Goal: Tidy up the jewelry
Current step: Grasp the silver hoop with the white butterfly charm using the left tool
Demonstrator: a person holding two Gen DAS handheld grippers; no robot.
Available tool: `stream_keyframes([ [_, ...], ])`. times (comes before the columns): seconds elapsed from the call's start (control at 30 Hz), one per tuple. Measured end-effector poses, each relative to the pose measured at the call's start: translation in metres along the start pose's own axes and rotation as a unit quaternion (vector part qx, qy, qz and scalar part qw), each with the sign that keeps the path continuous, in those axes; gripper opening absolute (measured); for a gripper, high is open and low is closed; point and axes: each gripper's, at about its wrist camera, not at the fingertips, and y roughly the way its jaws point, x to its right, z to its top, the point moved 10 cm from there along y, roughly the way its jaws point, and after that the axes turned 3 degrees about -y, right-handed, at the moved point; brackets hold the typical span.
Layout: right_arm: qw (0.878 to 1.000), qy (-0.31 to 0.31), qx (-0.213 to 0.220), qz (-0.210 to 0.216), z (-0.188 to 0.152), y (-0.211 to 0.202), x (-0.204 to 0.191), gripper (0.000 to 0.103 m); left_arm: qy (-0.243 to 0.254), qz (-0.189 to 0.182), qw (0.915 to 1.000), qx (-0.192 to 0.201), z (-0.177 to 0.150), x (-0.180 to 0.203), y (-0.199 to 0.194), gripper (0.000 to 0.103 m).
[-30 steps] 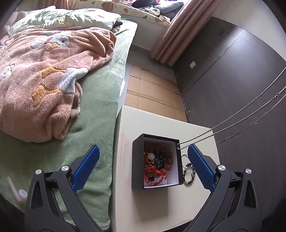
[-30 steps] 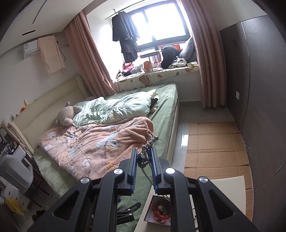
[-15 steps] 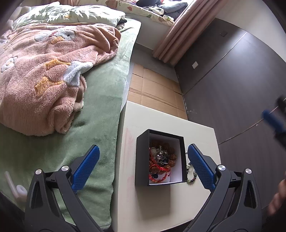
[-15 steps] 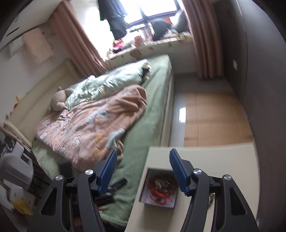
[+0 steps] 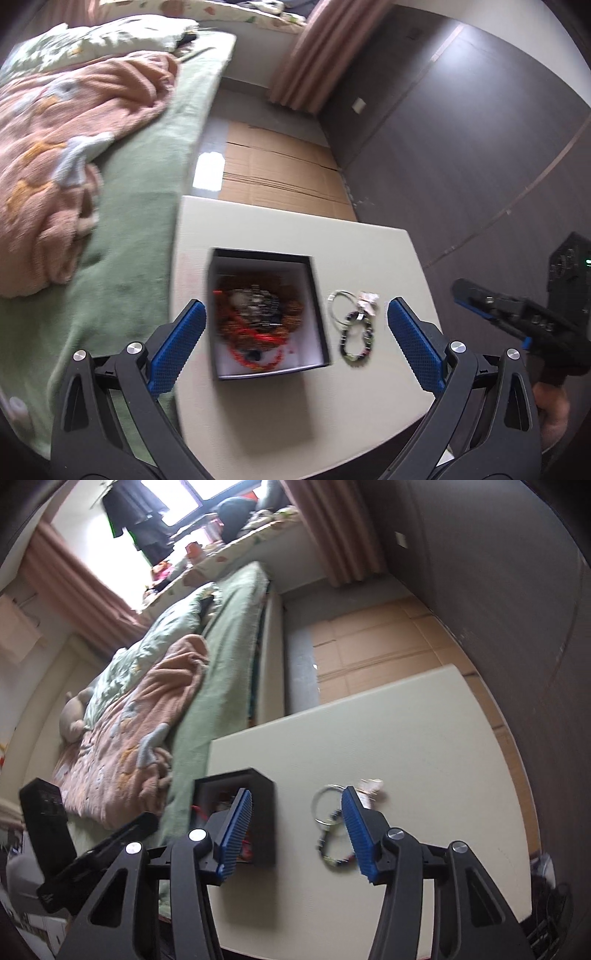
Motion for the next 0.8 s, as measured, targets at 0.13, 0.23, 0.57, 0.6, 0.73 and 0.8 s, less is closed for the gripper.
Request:
stream_keyframes([
  [0.13, 1.000, 0.028, -0.003, -0.010, -0.008, 0.003, 0.034, 0.043, 0.027, -0.009, 0.9994, -0.023, -0.005, 0.029, 0.017, 0.080],
  [0.23, 0.999, 0.046, -0.008, -0.012, -0.012, 0.008, 0.052, 0.040, 0.046, -0.010, 0.9982, -0.038, -0.008, 0.048, 0.030, 0.068],
  [0.57, 0.996, 0.091, -0.022, -0.014, -0.028, 0.025, 0.094, 0.038, 0.087, -0.009, 0.9903, -0.107, -0.024, 0.090, 0.082, 0.035],
  [0.6, 0.995, 0.095, -0.023, -0.013, -0.029, 0.027, 0.097, 0.037, 0.088, -0.008, 0.9893, -0.116, -0.026, 0.092, 0.089, 0.033],
  [0.73, 0.994, 0.108, -0.025, -0.014, -0.033, 0.029, 0.110, 0.037, 0.093, 0.004, 0.9854, -0.143, -0.034, 0.097, 0.115, 0.027],
  [0.8, 0.993, 0.113, -0.026, -0.014, -0.034, 0.030, 0.115, 0.037, 0.096, 0.009, 0.9837, -0.152, -0.037, 0.100, 0.125, 0.027],
])
